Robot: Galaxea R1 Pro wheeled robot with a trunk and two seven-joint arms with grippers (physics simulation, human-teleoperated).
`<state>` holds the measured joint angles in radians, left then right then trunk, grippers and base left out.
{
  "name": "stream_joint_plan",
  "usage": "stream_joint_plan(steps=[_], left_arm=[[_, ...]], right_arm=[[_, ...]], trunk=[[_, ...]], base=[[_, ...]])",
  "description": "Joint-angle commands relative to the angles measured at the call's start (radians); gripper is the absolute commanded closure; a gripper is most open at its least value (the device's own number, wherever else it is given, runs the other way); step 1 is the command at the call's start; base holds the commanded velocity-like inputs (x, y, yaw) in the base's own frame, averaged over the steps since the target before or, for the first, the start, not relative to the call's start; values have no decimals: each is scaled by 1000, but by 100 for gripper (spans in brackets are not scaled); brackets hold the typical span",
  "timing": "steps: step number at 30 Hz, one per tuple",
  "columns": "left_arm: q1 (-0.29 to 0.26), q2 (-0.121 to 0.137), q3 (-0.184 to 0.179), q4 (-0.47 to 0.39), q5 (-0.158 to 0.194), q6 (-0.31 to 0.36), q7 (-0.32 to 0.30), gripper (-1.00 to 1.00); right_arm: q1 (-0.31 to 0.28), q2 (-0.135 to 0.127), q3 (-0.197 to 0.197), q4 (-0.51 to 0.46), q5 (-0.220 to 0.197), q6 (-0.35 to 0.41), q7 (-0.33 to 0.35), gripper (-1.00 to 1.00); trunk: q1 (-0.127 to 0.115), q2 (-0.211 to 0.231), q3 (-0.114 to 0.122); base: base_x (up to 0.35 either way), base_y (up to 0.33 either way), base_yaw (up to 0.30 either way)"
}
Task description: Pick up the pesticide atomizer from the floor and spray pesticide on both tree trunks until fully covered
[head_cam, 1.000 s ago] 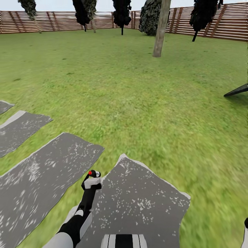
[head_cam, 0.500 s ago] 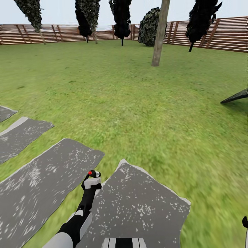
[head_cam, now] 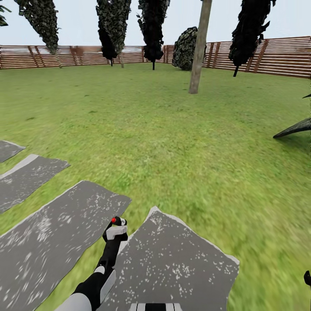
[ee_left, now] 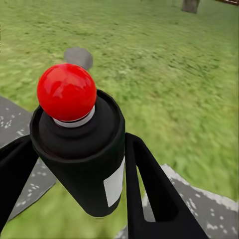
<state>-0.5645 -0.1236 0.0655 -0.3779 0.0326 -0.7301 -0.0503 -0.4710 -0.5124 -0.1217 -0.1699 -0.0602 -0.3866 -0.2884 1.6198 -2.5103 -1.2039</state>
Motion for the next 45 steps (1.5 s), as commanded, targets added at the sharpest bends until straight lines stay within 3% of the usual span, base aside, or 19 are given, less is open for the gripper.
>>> stream_joint_plan(steps=[1, 27, 32, 38, 41, 42, 43, 45], left_arm=[[0, 0, 0, 1, -1, 0, 5, 100], [0, 1, -1, 68, 1, 1, 4, 100], [0, 1, -5, 67, 1, 58, 4, 100], [0, 1, -6, 65, 0, 86, 6, 100], [0, 1, -6, 65, 0, 90, 6, 100], [0, 1, -5, 66, 0, 91, 6, 100], [0, 1, -2, 66, 0, 92, 6, 100], [0, 2, -1, 66, 0, 92, 6, 100]], right_arm=[[0, -1, 0, 0, 0, -1, 0, -100], [0, 2, 3, 0, -2, -2, 1, -100], [0, 2, 3, 1, -1, -3, 2, -100], [0, 11, 4, 0, -2, -2, 5, -100], [0, 34, 5, 1, -3, 0, 7, -100], [0, 64, 5, 1, -4, 2, 22, -100], [0, 73, 1, 1, -5, 5, 187, -100], [0, 74, 0, 1, -5, 6, 238, -100]], trunk=[[0, 0, 4], [-12, 6, 105], [-14, 8, 124], [-17, 9, 147], [-18, 10, 159], [-19, 10, 163], [-19, 10, 166], [-24, 17, 173]], base=[[0, 0, 0], [0, 0, 0], [0, 0, 0], [0, 0, 0], [0, 0, 0], [0, 0, 0], [0, 0, 0], [0, 0, 0]])
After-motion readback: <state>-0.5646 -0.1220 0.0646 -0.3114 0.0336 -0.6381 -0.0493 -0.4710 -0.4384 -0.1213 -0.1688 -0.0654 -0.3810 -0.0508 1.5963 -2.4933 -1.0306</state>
